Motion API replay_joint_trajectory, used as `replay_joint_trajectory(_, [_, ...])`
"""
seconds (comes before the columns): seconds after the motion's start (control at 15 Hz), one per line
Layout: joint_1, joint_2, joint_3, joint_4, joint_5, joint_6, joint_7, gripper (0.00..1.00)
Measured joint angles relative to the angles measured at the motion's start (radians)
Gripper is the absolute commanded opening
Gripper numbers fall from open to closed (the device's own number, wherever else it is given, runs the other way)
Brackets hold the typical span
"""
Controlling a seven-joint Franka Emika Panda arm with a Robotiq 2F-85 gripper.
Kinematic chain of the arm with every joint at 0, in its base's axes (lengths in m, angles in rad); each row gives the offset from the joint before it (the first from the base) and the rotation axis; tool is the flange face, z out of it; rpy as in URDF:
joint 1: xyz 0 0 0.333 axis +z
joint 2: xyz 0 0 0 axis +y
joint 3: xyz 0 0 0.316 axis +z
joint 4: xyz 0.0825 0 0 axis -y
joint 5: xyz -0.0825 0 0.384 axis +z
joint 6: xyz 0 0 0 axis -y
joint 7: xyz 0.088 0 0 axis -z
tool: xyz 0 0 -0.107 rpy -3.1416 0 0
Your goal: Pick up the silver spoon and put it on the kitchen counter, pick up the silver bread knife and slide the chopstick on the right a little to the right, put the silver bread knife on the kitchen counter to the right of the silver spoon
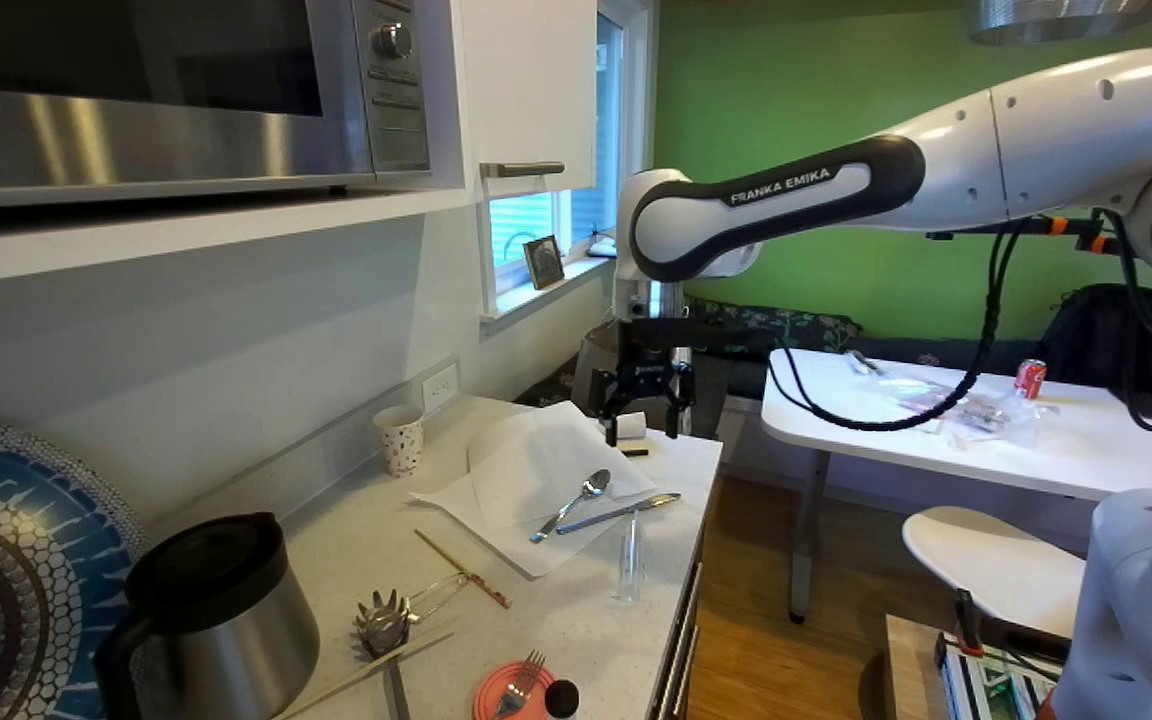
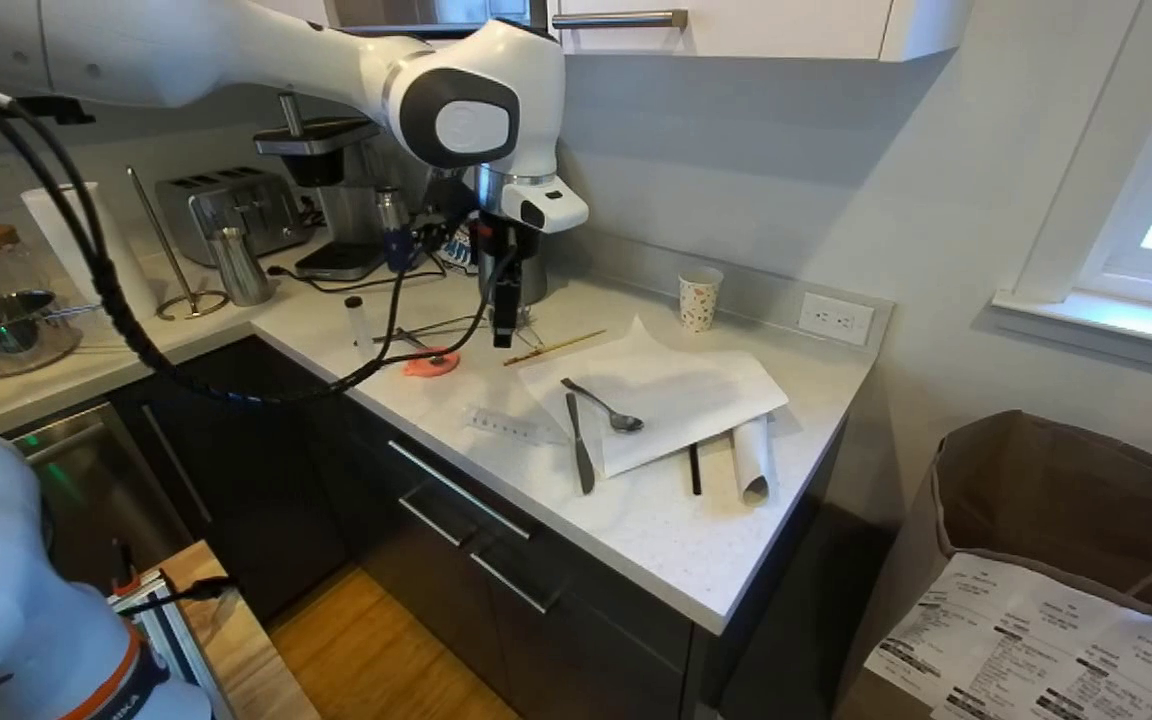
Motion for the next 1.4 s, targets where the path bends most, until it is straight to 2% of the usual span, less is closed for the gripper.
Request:
replay_joint_trajectory(0.6, [-0.007, 0.204, -0.039, 0.003, 0.036, 0.363, 0.361, 1.0])
replay_joint_trajectory(0.87, [0.002, 0.271, -0.038, 0.017, 0.043, 0.383, 0.491, 1.0])
replay_joint_trajectory(1.4, [0.004, 0.288, -0.038, 0.039, 0.041, 0.384, 0.502, 1.0])
